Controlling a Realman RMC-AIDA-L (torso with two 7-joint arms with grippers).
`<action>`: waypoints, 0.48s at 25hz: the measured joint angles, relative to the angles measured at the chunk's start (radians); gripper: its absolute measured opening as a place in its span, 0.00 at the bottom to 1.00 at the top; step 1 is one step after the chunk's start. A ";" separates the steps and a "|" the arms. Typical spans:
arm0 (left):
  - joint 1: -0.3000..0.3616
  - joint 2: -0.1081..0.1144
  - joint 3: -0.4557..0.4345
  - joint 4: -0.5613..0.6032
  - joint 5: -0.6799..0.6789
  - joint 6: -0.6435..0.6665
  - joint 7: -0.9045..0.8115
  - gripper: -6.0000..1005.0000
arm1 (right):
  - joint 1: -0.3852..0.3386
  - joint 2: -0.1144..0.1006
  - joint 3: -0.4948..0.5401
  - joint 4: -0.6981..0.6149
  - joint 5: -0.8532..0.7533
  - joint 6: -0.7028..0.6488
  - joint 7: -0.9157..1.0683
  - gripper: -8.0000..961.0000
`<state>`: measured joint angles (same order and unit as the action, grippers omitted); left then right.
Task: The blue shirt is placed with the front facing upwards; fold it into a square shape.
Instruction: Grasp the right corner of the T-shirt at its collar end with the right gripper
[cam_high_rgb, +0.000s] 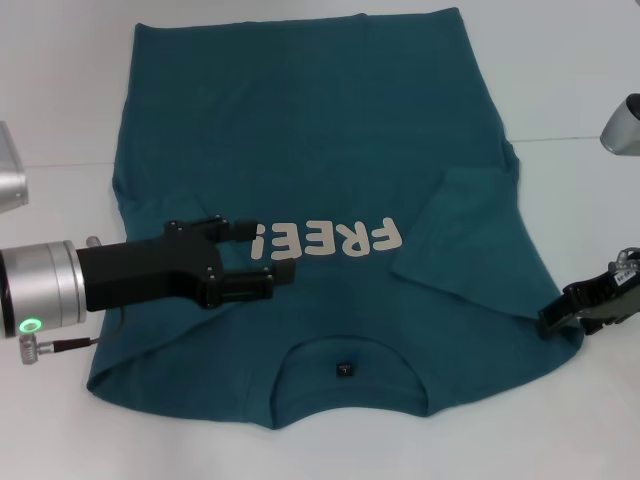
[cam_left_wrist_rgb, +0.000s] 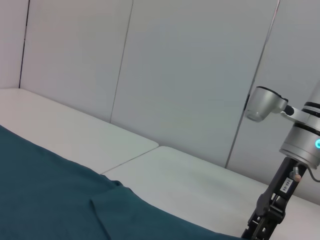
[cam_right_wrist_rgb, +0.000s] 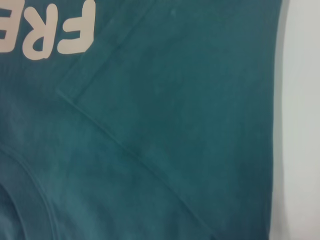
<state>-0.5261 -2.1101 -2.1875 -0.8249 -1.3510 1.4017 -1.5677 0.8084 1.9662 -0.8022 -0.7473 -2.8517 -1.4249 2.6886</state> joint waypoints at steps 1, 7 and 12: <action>0.000 0.000 0.000 0.000 0.000 0.000 0.000 0.85 | 0.000 0.000 0.000 0.002 0.000 0.003 0.001 0.75; 0.002 -0.003 -0.002 0.000 -0.004 0.001 0.001 0.85 | -0.002 0.000 0.000 0.007 0.000 0.007 0.004 0.71; 0.003 -0.009 -0.007 -0.001 -0.005 -0.001 0.001 0.85 | -0.004 0.000 0.000 0.007 -0.001 0.009 0.010 0.67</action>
<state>-0.5229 -2.1192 -2.1944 -0.8260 -1.3556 1.4006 -1.5666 0.8042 1.9665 -0.8022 -0.7403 -2.8524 -1.4156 2.6982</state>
